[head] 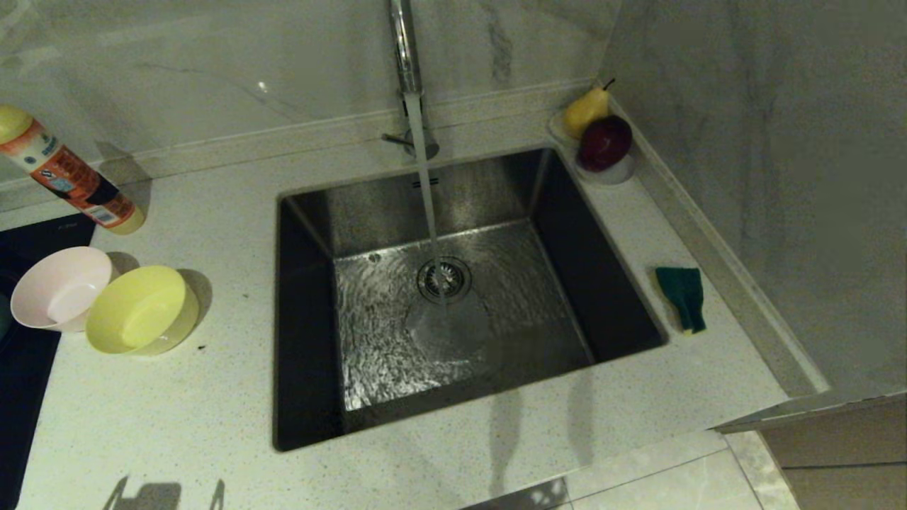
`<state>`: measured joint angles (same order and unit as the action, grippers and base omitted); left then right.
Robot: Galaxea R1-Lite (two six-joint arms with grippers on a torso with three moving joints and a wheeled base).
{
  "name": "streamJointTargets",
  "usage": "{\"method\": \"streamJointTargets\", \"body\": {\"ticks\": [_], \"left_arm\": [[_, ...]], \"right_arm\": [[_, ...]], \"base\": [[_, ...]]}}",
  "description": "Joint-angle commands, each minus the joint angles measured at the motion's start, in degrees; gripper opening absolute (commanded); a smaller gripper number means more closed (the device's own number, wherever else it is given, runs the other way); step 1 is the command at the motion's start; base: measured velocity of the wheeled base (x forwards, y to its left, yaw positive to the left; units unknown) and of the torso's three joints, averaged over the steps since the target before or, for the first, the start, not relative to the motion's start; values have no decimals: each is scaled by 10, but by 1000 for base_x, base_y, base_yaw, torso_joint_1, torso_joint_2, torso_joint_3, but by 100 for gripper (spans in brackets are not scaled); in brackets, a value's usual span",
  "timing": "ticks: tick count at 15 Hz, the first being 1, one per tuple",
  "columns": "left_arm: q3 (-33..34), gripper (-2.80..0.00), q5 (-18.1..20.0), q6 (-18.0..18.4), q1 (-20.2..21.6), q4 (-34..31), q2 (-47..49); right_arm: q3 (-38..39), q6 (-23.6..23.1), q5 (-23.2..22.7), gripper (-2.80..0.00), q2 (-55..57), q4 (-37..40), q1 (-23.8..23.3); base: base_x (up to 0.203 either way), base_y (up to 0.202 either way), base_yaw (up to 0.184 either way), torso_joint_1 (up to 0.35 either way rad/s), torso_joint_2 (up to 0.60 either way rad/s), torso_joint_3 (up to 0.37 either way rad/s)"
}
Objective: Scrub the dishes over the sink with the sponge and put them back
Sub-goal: Turn off the faucet
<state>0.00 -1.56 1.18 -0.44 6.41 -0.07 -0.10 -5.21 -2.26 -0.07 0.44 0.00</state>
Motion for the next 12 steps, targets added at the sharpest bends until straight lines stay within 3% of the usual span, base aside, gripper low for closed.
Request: {"method": "streamJointTargets", "body": {"ticks": [1,6,10,12], "left_arm": [[23,0,0,5,0,-2,0],[-2,0,3,4,0,3,2],[-214,0,14,3,0,-49,51],[-336,0,31,-6,0,-96,132]], "right_arm": [[0,-1,0,-280,0,0,0],[0,-1,0,-280,0,0,0],[0,-1,0,-280,1,0,0],[0,-1,0,-280,0,0,0]], "base": [[0,0,0,0,0,0],[0,0,0,0,0,0],[0,0,0,0,0,0],[0,0,0,0,0,0]]}}
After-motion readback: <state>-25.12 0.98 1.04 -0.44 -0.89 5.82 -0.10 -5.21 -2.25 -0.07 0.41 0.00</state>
